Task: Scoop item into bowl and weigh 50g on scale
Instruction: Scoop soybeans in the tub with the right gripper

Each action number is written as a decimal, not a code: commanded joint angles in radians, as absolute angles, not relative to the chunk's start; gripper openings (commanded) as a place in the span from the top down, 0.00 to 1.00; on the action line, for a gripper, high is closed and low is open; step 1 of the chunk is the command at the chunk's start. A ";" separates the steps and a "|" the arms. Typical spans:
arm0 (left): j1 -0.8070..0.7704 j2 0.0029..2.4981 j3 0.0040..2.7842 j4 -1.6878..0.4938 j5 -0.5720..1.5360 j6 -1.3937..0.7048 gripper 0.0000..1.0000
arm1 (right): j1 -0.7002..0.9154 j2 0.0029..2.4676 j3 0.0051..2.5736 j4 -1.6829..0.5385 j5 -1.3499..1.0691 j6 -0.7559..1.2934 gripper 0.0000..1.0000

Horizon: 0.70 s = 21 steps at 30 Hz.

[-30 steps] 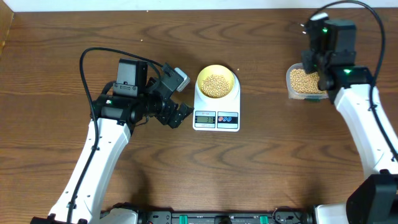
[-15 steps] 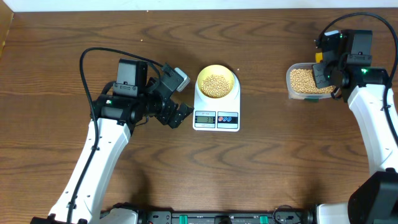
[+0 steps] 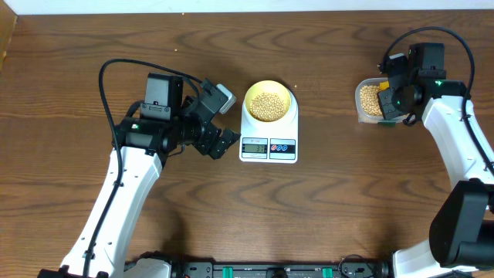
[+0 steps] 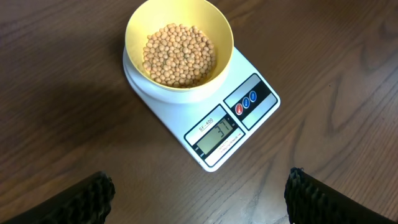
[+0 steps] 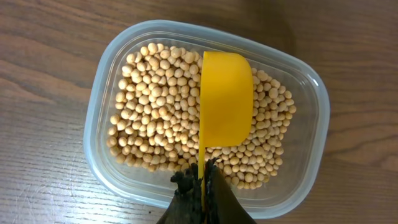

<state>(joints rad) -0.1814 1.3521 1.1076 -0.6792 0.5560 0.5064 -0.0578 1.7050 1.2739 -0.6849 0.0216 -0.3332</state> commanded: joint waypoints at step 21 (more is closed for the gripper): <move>-0.180 1.341 1.117 -0.680 0.575 0.523 0.10 | -0.080 1.712 1.274 -0.762 -0.202 -0.381 0.99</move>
<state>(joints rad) -0.1814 1.3521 1.1076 -0.6792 0.5560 0.5064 -0.0654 1.7050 1.2739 -0.7536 -0.1501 -0.3687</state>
